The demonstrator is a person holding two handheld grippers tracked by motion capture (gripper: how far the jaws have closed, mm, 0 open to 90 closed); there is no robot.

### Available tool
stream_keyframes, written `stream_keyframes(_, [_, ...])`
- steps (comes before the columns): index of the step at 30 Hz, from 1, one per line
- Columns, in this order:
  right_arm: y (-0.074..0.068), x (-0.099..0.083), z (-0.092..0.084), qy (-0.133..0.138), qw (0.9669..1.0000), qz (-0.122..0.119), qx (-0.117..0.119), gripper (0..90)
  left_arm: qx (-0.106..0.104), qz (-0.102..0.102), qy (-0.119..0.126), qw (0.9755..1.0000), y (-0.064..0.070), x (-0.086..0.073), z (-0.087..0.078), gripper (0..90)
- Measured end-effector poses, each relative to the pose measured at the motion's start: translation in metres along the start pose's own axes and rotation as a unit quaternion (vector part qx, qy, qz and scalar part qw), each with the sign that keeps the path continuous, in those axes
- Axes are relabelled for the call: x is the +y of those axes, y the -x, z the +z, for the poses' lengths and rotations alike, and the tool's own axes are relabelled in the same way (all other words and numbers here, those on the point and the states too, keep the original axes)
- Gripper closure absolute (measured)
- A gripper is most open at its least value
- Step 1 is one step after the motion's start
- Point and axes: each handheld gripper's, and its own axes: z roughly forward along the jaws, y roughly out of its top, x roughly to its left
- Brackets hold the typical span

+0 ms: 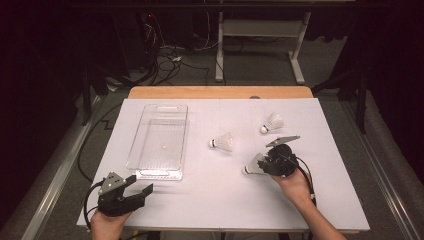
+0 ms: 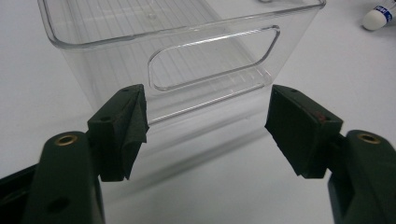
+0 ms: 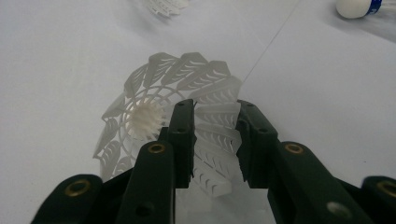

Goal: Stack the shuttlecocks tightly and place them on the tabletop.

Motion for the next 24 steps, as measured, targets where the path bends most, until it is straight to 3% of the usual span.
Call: stream_keyframes(24, [0.014, -0.011, 0.002, 0.009, 0.9995, 0.029, 0.003, 63.7, 0.002, 0.0, 0.001, 1.0, 0.0, 0.0, -0.001, 30.3])
